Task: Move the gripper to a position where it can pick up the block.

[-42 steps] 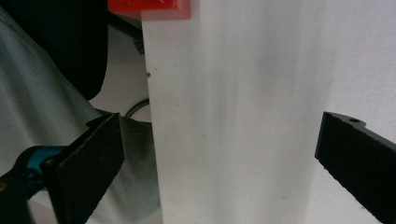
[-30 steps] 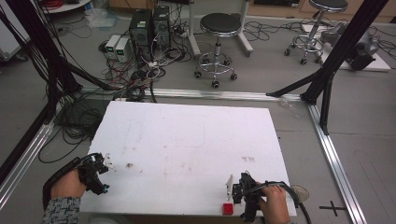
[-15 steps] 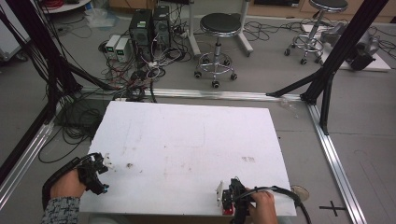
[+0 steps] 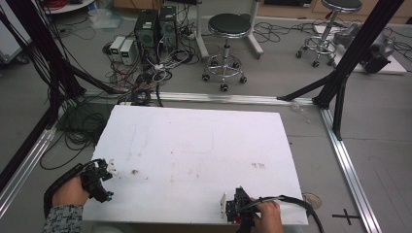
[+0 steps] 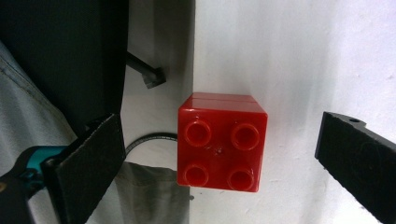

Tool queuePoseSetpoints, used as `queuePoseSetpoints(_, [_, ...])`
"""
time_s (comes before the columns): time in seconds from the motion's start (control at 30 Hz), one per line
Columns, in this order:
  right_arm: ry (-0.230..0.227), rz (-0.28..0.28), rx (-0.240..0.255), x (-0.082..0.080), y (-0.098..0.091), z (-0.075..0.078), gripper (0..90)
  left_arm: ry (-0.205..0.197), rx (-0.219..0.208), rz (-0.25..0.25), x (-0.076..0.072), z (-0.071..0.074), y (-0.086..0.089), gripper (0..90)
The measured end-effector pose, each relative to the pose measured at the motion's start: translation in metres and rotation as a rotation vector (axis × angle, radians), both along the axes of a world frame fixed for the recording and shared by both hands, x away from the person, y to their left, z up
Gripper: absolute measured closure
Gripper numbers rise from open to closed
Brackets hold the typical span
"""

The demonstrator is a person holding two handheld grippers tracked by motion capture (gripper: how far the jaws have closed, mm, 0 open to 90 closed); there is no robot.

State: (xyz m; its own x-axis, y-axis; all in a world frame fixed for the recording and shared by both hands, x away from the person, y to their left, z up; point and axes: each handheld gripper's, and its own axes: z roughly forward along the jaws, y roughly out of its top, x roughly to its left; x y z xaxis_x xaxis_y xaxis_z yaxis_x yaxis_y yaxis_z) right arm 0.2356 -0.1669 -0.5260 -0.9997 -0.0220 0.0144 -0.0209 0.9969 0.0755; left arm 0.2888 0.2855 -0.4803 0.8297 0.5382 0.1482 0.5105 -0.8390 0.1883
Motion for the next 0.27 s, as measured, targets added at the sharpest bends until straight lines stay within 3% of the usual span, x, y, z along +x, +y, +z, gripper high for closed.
queuePoseSetpoints(0.27, [0.005, -0.007, 0.0, 0.0002, 0.0002, -0.0003, 0.9, 0.0, 0.0, 0.0, -0.0001, 0.0005, 0.0003, 21.2])
